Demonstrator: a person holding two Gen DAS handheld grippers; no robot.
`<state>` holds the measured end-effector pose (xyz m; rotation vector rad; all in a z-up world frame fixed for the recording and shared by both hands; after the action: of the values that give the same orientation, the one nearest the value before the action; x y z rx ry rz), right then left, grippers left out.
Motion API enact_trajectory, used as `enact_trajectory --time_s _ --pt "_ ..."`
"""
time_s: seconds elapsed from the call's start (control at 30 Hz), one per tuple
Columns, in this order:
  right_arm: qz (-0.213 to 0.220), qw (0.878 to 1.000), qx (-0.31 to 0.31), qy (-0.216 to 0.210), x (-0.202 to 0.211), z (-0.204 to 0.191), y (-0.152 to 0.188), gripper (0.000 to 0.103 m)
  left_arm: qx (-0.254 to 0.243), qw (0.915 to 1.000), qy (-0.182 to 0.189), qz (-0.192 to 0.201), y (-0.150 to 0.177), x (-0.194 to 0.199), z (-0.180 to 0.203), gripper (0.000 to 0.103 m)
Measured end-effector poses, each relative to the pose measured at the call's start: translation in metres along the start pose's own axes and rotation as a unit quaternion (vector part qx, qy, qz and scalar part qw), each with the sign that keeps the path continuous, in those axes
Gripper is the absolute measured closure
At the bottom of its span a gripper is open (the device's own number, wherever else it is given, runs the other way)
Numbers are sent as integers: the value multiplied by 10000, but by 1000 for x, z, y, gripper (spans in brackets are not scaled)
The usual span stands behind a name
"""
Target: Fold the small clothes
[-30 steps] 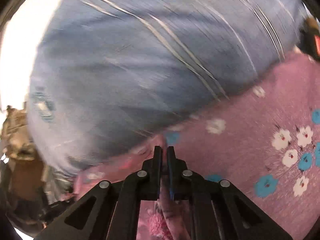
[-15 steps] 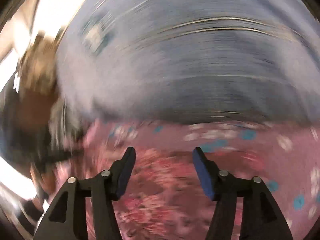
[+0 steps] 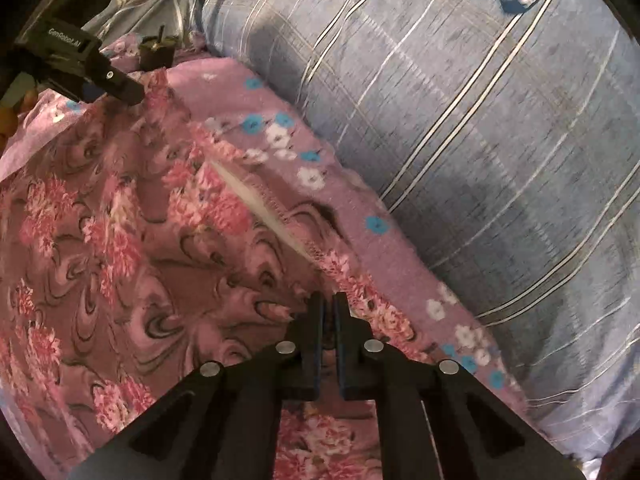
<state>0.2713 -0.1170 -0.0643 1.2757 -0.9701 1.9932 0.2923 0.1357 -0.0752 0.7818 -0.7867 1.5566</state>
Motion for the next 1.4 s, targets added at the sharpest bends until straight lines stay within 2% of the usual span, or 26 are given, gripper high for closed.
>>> enact_trajectory --time_s 0.1,0.13,0.2,0.27,0.33,0.37,0.4,0.43,0.5,0.53,0.57,0.67,0.73,0.77,0.83,0.87,0.9,0.93,1.0,1.03,1.1,1.17,1.23,1.3,1.37,1.4 --pt "131 9981 -598 67 1 26 -4 99 51 10000 17 59 -3 -1 0 36" --pt "31 9967 -805 -129 -6 34 -5 99 50 10000 -55 54 -4 -5 1 35" --pt "-130 9947 -1013 -65 -21 41 -6 103 66 9993 -357 -47 -5 -16 0 35" --pt "-693 9886 -1336 -80 -47 50 1 103 -25 9985 -536 -55 -2 -20 1 35" --pt "-623 9832 -1689 -314 -45 61 10 100 -120 9981 -606 1 3 -13 3 35" --pt "-344 9761 -2032 -693 -30 73 20 98 -160 9983 -568 -3 6 -8 4 35" --pt "-176 9680 -2315 -949 -18 83 30 90 -203 9988 -454 -12 10 -2 5 35" --pt "15 9524 -2750 -1313 -2 97 48 83 -245 9990 -371 -11 13 3 6 35" --pt "308 9237 -3380 -1776 20 116 85 57 -386 9989 -259 10 21 11 10 33" --pt "434 9095 -3699 -1845 33 126 111 54 -462 9986 -274 25 26 12 12 30" --pt "488 9010 -3912 -1813 40 133 134 50 -495 9981 -352 36 30 10 14 25" --pt "465 8746 -4509 -1722 46 145 194 46 -408 9980 -462 -139 39 -7 15 23" --pt "303 8649 -4674 -1805 38 138 221 46 -305 9978 -556 -205 44 -20 15 23" --pt "296 8629 -4681 -1883 39 131 229 46 -378 9961 -801 -21 48 -22 16 23" --pt "381 8667 -4590 -1918 30 114 231 58 -603 9886 -1353 273 54 -28 25 23" --pt "299 8767 -4495 -1687 22 106 229 69 -670 9851 -1552 330 57 -30 28 23" --pt "242 8897 -4355 -1351 15 98 228 70 -713 9817 -1728 362 59 -31 31 23" --pt "386 8935 -4309 -1203 18 96 232 70 -689 9798 -1846 336 60 -29 32 24" --pt "364 8808 -4565 -1201 23 100 236 68 -534 9815 -1827 220 65 -16 28 30" --pt "429 8695 -4733 -1345 30 103 242 66 -487 9830 -1760 203 69 -8 27 31" --pt "702 8505 -4963 -1593 50 104 258 63 -518 9869 -1506 260 86 17 24 31" --pt "1049 8410 -4985 -1820 71 97 272 62 -583 9903 -1209 358 107 36 20 31" --pt "1299 8429 -4879 -1860 85 83 282 62 -686 9927 -922 370 127 38 25 31" --pt "1486 8517 -4712 -1745 95 68 290 62 -721 9933 -827 368 148 33 21 31" --pt "1541 8528 -4667 -1765 90 53 294 62 -662 9909 -1133 306 159 14 9 31" --pt "1433 8517 -4700 -1822 80 46 296 65 -577 9903 -1246 211 163 3 0 31"
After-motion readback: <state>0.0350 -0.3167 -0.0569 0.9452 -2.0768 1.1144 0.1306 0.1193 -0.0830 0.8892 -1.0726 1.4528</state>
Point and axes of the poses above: each gripper's, at about its wrist camera, not at the fingertips, and x roughly against the way its jaws point, z to its right, y to its underside, the point moved 3 cm from there along -x, roughly the way its jaws point, and after that the axes turned 12 degrees about -z, right-handed, at the moved point
